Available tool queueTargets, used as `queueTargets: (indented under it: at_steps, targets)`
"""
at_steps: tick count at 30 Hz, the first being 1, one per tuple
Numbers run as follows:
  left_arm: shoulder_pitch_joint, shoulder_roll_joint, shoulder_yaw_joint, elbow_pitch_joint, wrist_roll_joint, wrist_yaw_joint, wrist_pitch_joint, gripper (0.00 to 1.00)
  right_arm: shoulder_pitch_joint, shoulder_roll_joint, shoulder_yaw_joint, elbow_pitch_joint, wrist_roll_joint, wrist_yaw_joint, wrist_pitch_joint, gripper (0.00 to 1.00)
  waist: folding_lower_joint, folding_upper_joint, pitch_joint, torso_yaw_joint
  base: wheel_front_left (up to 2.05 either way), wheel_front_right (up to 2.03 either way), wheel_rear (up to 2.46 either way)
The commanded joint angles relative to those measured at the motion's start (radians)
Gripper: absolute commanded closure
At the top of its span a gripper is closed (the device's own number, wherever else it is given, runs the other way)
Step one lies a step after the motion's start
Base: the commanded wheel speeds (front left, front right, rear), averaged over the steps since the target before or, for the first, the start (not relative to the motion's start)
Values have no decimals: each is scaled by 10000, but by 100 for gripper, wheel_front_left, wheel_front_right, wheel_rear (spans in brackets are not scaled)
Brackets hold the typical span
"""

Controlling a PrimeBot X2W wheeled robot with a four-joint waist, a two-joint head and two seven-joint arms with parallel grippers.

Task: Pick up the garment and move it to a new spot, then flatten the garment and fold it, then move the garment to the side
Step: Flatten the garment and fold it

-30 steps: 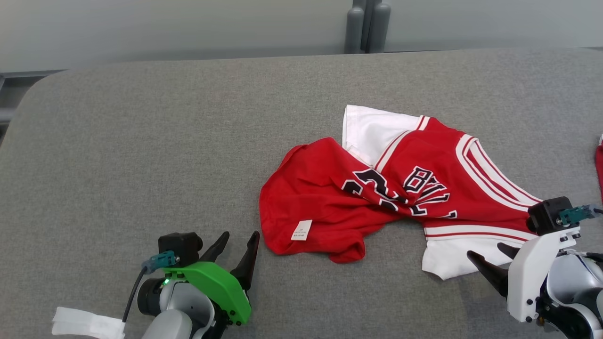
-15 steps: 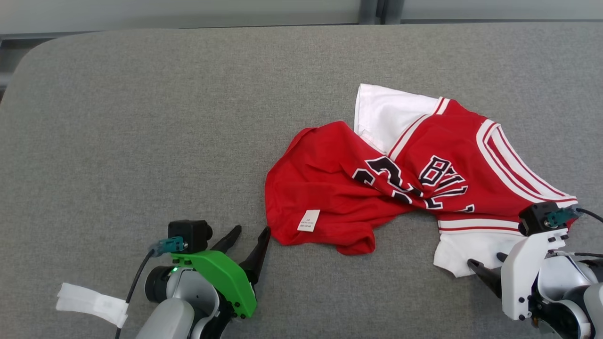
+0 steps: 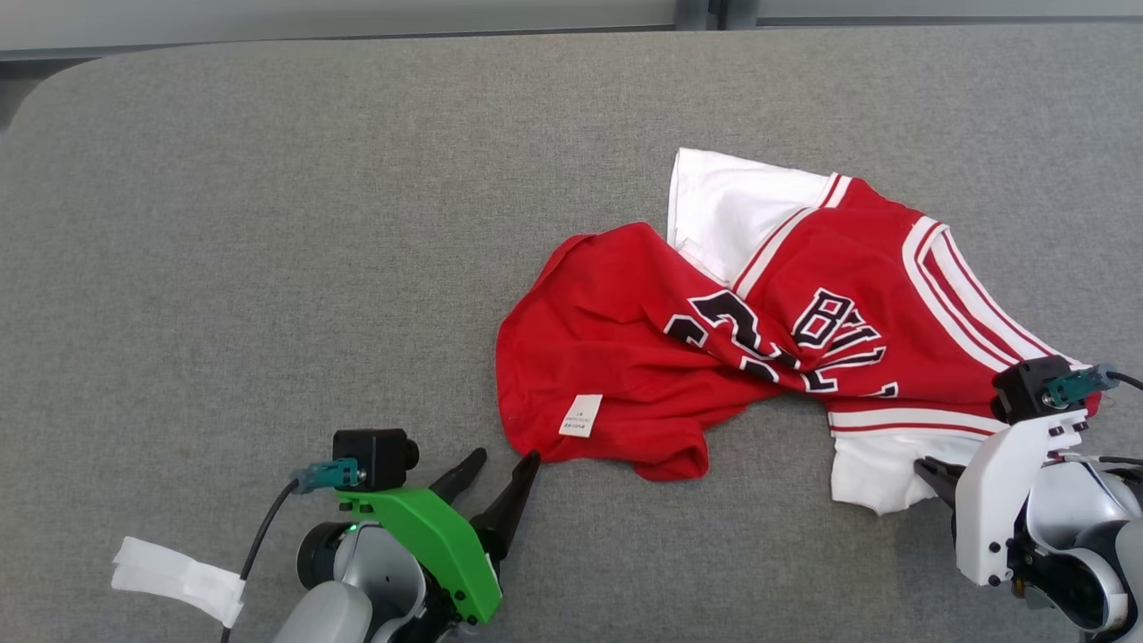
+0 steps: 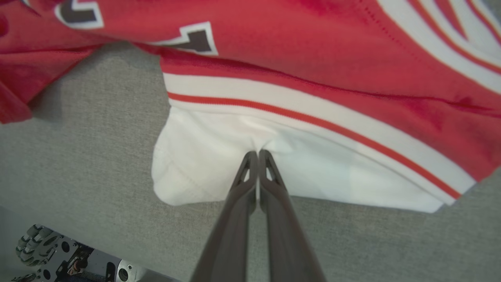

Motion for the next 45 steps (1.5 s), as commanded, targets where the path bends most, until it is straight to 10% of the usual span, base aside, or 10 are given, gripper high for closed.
queueTargets:
  at_steps: [1, 16, 17, 19, 33, 45]
  targets:
    - [110, 30, 40, -129, -68, 9, 42, 0, -40, -60, -21, -29, 64, 3, -53, 100, -1, 0, -22, -9, 0, 0, 0]
    - [-796, -345, 59, 290, -343, 6, -146, 5, 75, 1, -95, -217, -38, 3, -105, 100, -1, 0, 284, -352, 0, 0, 0]
    - [-833, -350, 28, 323, -346, 4, -129, 55, 75, 15, -87, -210, -51, 3, -119, 100, -1, 0, 285, -377, 0, 0, 0]
    - [-931, -320, -20, 378, -249, -28, -231, 100, 62, 41, -53, -188, -74, 3, -157, 100, -1, 0, 275, -420, 0, 0, 0]
    - [-1919, 872, 674, -2496, -1499, -246, 948, 100, -1196, -405, -1077, -2015, 2171, 3, -70, 100, -1, 0, 292, -455, 0, 0, 0]
    - [-7558, 2570, 2647, -2564, -2155, 548, 3182, 100, -8086, 4, -3030, -911, 1930, -5, -175, 100, -1, 0, 2635, -461, 0, 0, 0]
